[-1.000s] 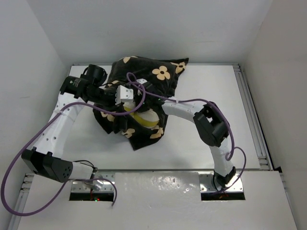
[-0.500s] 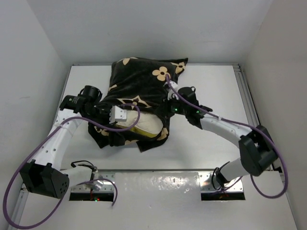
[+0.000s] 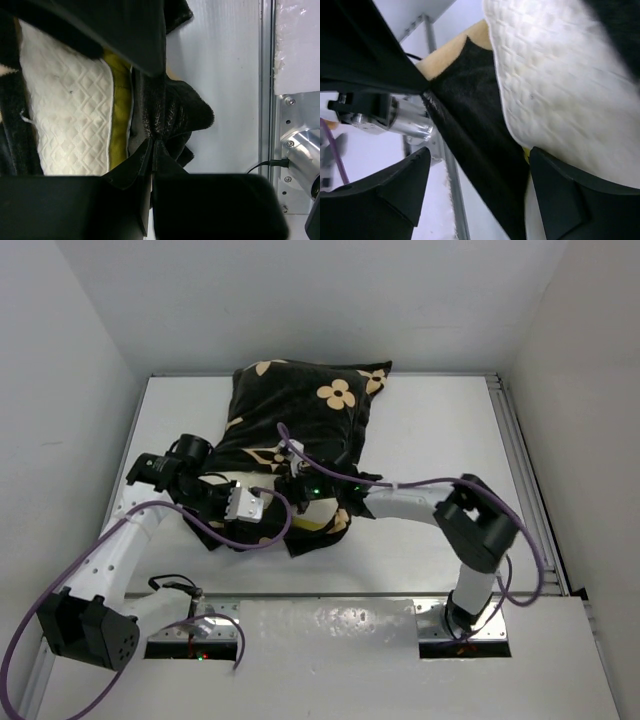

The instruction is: Put the pillow into the pillowcase

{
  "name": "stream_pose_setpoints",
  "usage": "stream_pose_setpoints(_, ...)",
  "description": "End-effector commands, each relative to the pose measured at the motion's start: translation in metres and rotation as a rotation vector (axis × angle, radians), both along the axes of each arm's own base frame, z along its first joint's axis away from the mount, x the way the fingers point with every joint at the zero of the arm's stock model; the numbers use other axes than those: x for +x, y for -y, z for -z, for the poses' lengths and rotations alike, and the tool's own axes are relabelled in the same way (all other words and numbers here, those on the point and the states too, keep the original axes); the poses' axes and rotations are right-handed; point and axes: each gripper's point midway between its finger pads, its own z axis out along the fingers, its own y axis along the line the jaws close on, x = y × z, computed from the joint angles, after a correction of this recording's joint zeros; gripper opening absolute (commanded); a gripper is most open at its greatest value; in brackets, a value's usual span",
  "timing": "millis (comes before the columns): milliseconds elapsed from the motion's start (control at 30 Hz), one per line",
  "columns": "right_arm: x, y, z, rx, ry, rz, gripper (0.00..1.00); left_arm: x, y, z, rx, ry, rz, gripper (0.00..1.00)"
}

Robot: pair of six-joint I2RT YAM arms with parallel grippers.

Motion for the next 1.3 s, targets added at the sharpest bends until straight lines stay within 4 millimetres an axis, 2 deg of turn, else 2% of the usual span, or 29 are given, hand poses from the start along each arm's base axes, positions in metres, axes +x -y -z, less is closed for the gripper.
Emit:
stream_pose_setpoints(0,-0.010,-0.034,-0.022,0.167,-0.060,-0.130,0.79,-0.005,0.008,-0.014,-0.062,0.042,0.023,0.00)
stream_pose_setpoints(100,-0.022,-0.048,-0.011,0.216,-0.156,-0.202,0.79,-0.003,0.010,-0.022,-0.120,0.020,-0.054,0.00)
stream_pose_setpoints(167,-0.037,-0.053,-0.013,0.256,-0.186,-0.250,0.79,-0.001,0.009,-0.024,-0.150,0.003,-0.110,0.00)
stream_pose_setpoints(233,-0.054,-0.052,-0.005,0.246,-0.220,-0.317,0.78,0.006,0.004,-0.024,-0.167,-0.002,-0.183,0.00)
stream_pose_setpoints(333,-0.068,-0.042,0.015,0.178,-0.240,-0.328,0.78,0.015,-0.001,-0.028,-0.188,0.008,-0.240,0.00)
stream_pose_setpoints(367,-0.073,-0.033,0.040,0.090,-0.235,-0.322,0.78,0.016,0.000,-0.034,-0.210,0.011,-0.244,0.00)
stream_pose_setpoints(433,-0.065,-0.031,0.057,-0.017,-0.113,-0.291,0.66,0.020,-0.002,-0.040,-0.236,0.005,-0.262,0.00)
stream_pose_setpoints(467,-0.072,-0.016,0.077,-0.143,-0.167,-0.285,0.56,0.022,0.002,-0.050,-0.269,0.018,-0.253,0.00)
stream_pose_setpoints(500,-0.070,-0.013,0.083,-0.189,-0.158,-0.278,0.27,0.020,0.001,-0.051,-0.274,0.006,-0.247,0.00)
stream_pose_setpoints(533,-0.066,-0.011,0.082,-0.214,-0.137,-0.267,0.09,0.019,0.002,-0.055,-0.284,0.007,-0.237,0.00)
stream_pose_setpoints(567,-0.068,-0.003,0.085,-0.254,-0.139,-0.260,0.00,0.021,0.004,-0.062,-0.297,0.019,-0.232,0.00)
stream_pose_setpoints(700,-0.043,0.027,0.069,-0.260,-0.020,-0.110,0.00,0.033,-0.011,-0.072,-0.271,0.075,-0.276,0.00)
stream_pose_setpoints(733,-0.040,0.037,0.054,-0.239,0.014,-0.067,0.00,0.035,-0.013,-0.073,-0.266,0.079,-0.285,0.00)
stream_pose_setpoints(800,-0.012,0.050,0.032,-0.208,0.082,0.058,0.00,0.040,-0.018,-0.074,-0.250,0.092,-0.289,0.00)
stream_pose_setpoints(833,-0.002,0.048,0.010,-0.169,0.132,0.082,0.00,0.040,-0.018,-0.073,-0.245,0.093,-0.283,0.00)
stream_pose_setpoints(867,0.011,0.049,-0.021,-0.125,0.212,0.130,0.00,0.041,-0.015,-0.070,-0.231,0.088,-0.283,0.12)
stream_pose_setpoints(900,0.026,0.042,-0.061,-0.085,0.300,0.144,0.00,0.049,-0.013,-0.072,-0.247,0.086,-0.329,0.37)
stream_pose_setpoints(933,0.037,0.034,-0.094,-0.036,0.364,0.157,0.00,0.052,-0.012,-0.072,-0.251,0.083,-0.343,0.56)
stream_pose_setpoints(967,0.039,0.030,-0.097,-0.064,0.354,0.126,0.00,0.052,-0.002,-0.077,-0.270,0.087,-0.305,0.80)
stream_pose_setpoints(1000,0.046,0.024,-0.114,-0.052,0.368,0.110,0.00,0.053,0.003,-0.082,-0.291,0.094,-0.288,0.99)
stream_pose_setpoints(1033,0.051,0.016,-0.146,-0.038,0.404,0.081,0.00,0.055,0.009,-0.088,-0.321,0.101,-0.276,1.00)
stream_pose_setpoints(1067,0.050,0.008,-0.146,-0.041,0.401,0.036,0.00,0.056,0.020,-0.100,-0.388,0.063,-0.306,1.00)
stream_pose_setpoints(1133,0.054,0.004,-0.175,0.001,0.443,0.023,0.00,0.078,0.026,-0.126,-0.472,0.116,-0.355,1.00)
stream_pose_setpoints(1167,0.055,0.005,-0.180,0.011,0.446,0.027,0.00,0.084,0.026,-0.131,-0.491,0.112,-0.388,1.00)
stream_pose_setpoints(1200,0.060,0.010,-0.191,0.027,0.455,0.048,0.00,0.087,0.023,-0.131,-0.493,0.107,-0.409,1.00)
stream_pose_setpoints(1267,0.069,0.017,-0.216,0.071,0.431,0.105,0.00,0.083,0.013,-0.117,-0.430,0.105,-0.416,1.00)
